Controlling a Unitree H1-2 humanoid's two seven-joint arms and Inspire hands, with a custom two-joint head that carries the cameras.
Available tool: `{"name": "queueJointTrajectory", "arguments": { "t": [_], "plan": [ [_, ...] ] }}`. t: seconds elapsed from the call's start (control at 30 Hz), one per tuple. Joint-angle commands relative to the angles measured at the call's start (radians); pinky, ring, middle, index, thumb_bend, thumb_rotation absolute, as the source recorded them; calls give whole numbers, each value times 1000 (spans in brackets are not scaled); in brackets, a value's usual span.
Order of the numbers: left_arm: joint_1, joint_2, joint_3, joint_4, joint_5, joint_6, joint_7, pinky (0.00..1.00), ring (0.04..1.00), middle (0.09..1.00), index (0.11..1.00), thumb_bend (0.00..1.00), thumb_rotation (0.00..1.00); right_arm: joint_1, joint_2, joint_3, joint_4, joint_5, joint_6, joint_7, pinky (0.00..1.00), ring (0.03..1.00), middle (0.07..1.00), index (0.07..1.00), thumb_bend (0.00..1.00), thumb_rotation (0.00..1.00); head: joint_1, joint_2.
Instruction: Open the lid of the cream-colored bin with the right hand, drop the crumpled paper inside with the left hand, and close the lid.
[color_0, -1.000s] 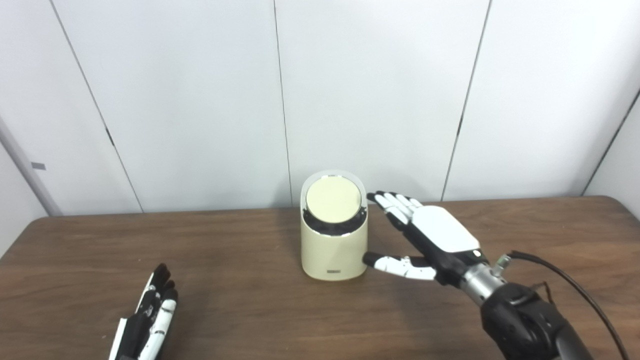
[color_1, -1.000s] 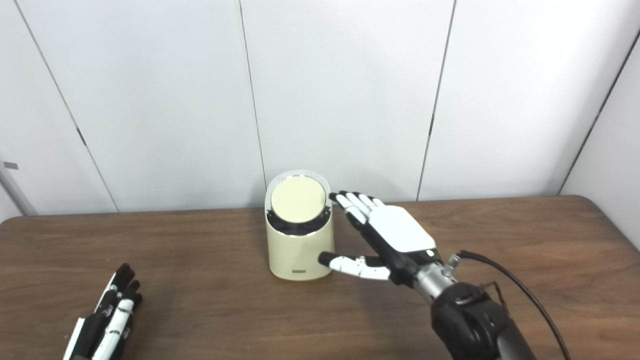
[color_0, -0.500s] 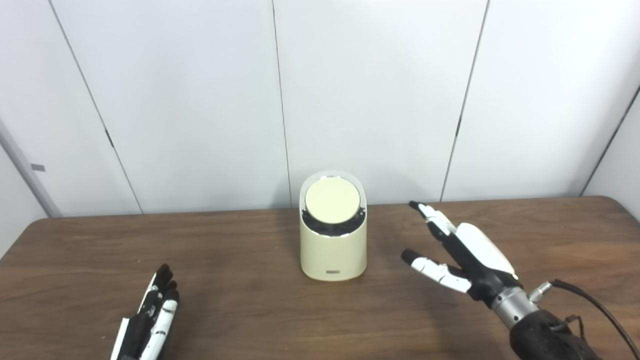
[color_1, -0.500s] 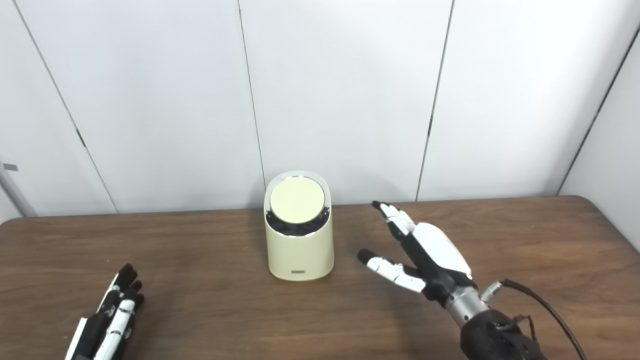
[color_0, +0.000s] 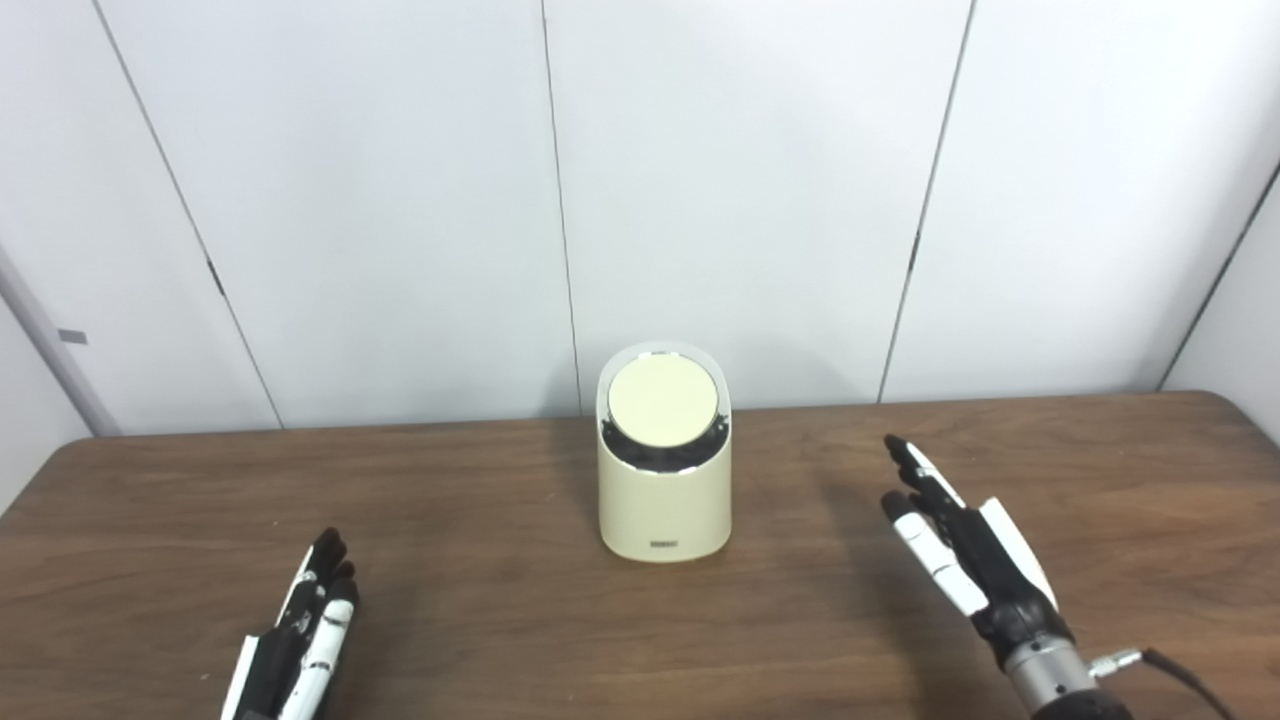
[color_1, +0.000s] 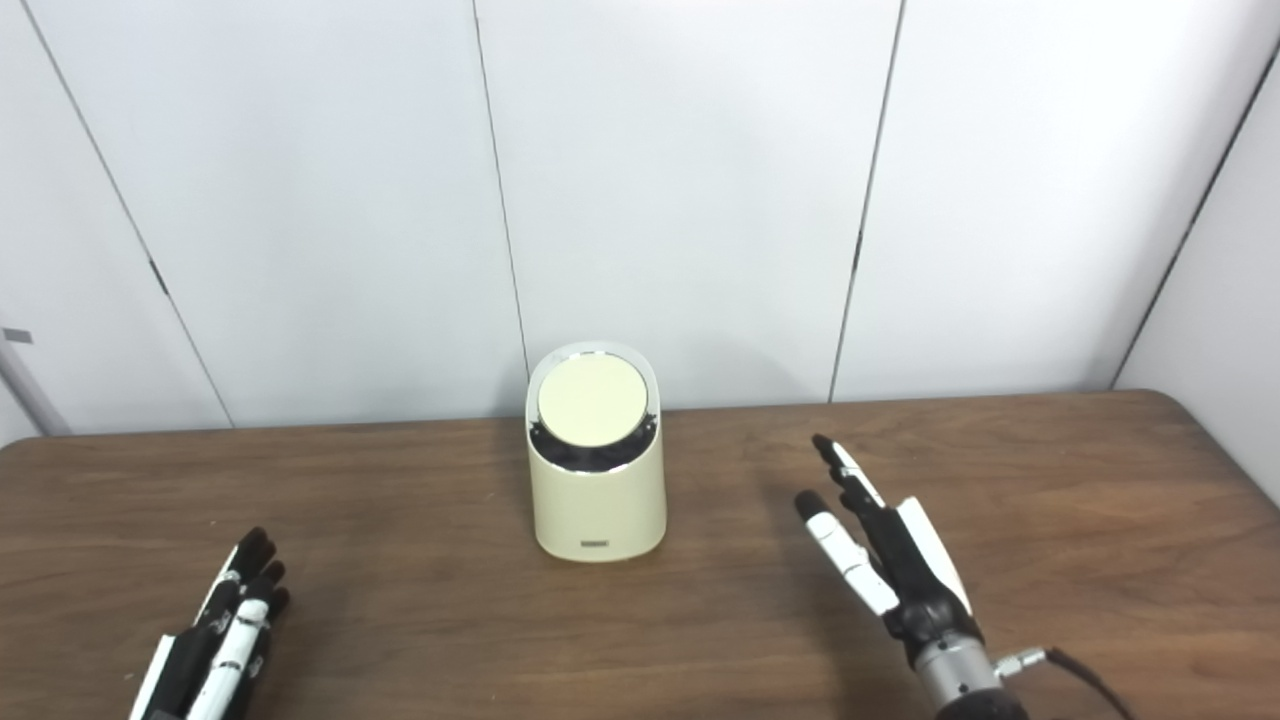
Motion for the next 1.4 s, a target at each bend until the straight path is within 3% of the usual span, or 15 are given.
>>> {"name": "queueJointTrajectory", "arguments": {
  "t": [0.0,0.1,0.4,0.57,0.8,1.03,1.37],
  "plan": [
    [14,4,0,17,1,-14,0,1000,1000,1000,1000,452,628,-9,9,-29,17,91,-74,-25,978,972,969,950,502,1000,-2,7],
    [19,4,1,5,-5,-11,-2,1000,1000,1000,1000,456,650,6,10,-38,51,130,-109,-37,998,977,970,958,523,1000,-2,16],
    [31,2,1,-24,-26,2,-10,1000,1000,1000,1000,438,746,32,18,-41,43,187,-117,-59,1000,965,960,949,582,1000,11,63],
    [37,6,2,-38,-27,7,-5,1000,1000,1000,1000,499,819,44,21,-37,30,204,-95,-72,1000,963,952,940,535,1000,22,90],
    [54,4,8,-53,-47,-15,-9,1000,1000,1000,1000,502,820,74,25,-35,-26,240,-48,-70,1000,959,950,935,510,1000,28,123],
    [70,2,5,-92,-52,4,-6,1000,1000,1000,1000,458,859,84,20,-35,-34,269,-71,-68,1000,970,963,951,496,1000,39,163],
    [84,2,3,-111,-58,-4,-9,1000,1000,1000,1000,464,833,96,24,-40,-34,298,-85,-73,992,962,962,956,486,1000,44,199]
  ]
}}
